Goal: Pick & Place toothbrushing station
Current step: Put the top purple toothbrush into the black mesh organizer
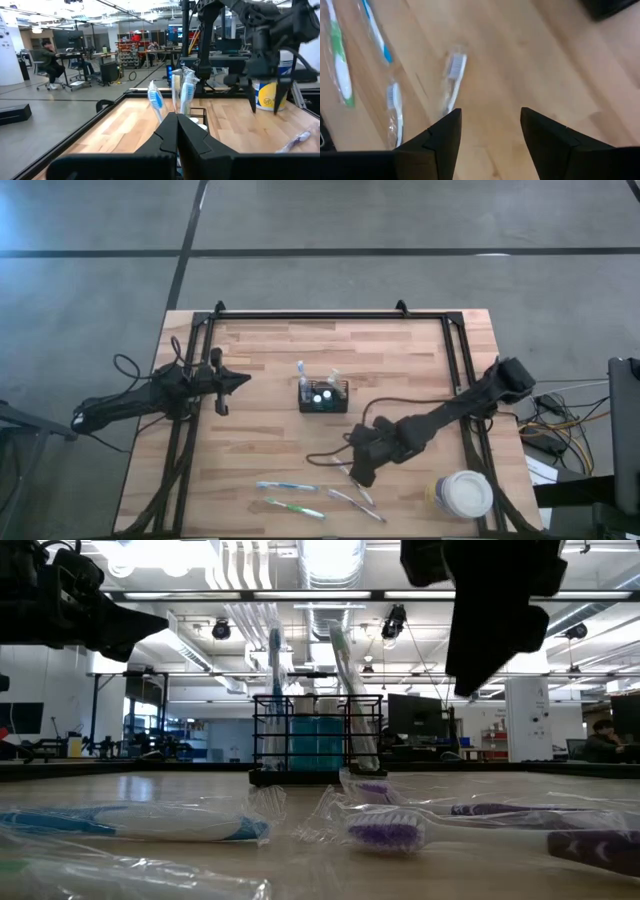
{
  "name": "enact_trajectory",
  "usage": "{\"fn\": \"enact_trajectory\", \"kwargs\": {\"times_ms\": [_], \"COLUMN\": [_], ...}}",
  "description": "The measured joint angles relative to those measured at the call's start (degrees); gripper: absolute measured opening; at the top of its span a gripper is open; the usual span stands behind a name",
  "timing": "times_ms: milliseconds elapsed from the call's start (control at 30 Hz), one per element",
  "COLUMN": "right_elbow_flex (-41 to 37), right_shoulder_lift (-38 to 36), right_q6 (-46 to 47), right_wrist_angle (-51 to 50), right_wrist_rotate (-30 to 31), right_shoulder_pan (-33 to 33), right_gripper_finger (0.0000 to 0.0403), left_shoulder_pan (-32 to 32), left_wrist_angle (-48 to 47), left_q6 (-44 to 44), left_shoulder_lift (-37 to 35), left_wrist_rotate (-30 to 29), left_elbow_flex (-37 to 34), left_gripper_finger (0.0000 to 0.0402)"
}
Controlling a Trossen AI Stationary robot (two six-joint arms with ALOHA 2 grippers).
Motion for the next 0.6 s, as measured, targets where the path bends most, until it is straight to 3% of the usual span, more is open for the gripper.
{"fn": "enact_trajectory", "kwargs": {"times_ms": [200, 600], "right_elbow_flex": [3.33, 8.71], "right_shoulder_lift": [6.77, 16.01], "right_q6": [-3.01, -8.42], "right_wrist_angle": [2.31, 1.88], "right_wrist_rotate": [-7.26, -13.51], "right_shoulder_pan": [-0.08, -1.49], "right_gripper_finger": [0.0203, 0.0203], "left_shoulder_pan": [0.0, 0.02], "left_wrist_angle": [-0.01, -0.04], "left_q6": [0.07, -0.01], "left_shoulder_lift": [0.0, -0.17], "left_wrist_rotate": [0.11, 0.44], "left_elbow_flex": [0.0, 0.0], "left_gripper_finger": [0.0003, 0.0003]}}
